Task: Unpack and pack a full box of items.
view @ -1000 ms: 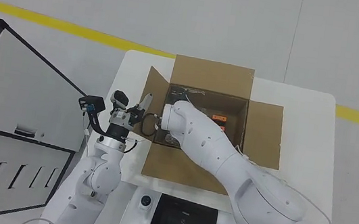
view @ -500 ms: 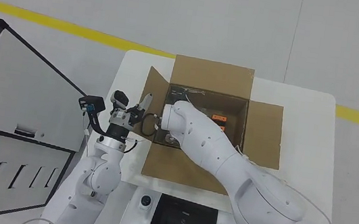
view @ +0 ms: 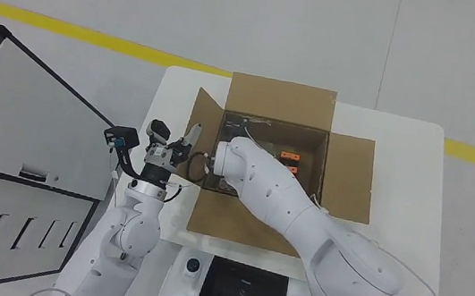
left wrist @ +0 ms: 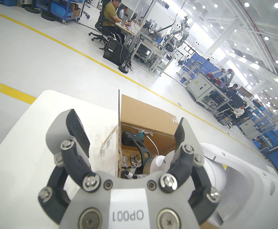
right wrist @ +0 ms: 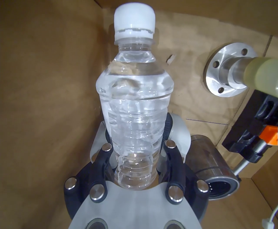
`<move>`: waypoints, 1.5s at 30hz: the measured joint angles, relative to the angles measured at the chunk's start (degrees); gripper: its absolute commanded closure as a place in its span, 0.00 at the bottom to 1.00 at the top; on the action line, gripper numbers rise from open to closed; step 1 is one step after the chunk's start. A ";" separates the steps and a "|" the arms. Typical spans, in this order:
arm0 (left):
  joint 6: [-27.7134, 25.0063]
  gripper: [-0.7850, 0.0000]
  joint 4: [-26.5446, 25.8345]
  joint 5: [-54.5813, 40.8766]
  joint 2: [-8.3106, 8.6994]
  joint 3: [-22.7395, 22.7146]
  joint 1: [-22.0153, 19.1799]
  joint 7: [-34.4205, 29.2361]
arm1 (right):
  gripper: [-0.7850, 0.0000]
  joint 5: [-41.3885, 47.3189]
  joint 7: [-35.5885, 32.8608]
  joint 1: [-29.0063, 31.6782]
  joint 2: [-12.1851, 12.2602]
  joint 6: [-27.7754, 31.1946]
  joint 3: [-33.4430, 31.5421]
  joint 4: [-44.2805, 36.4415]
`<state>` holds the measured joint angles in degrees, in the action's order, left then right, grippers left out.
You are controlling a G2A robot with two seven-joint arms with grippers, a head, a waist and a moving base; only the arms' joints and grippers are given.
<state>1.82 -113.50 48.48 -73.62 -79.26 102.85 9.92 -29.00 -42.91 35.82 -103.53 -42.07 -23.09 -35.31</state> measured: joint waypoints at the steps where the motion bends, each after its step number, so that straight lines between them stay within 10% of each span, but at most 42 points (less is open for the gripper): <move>1: 0.00 0.00 0.00 0.00 0.00 0.00 0.00 0.00 | 0.00 -0.18 -0.03 0.04 0.10 -0.08 -0.21 -0.13; 45: 0.00 0.00 0.00 0.00 0.00 0.00 0.00 0.00 | 0.00 -7.45 -1.67 3.05 1.20 1.57 -6.28 -2.84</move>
<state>1.82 -113.50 48.48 -73.62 -79.26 102.85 9.92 -36.45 -44.59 38.87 -102.34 -40.49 -29.37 -38.16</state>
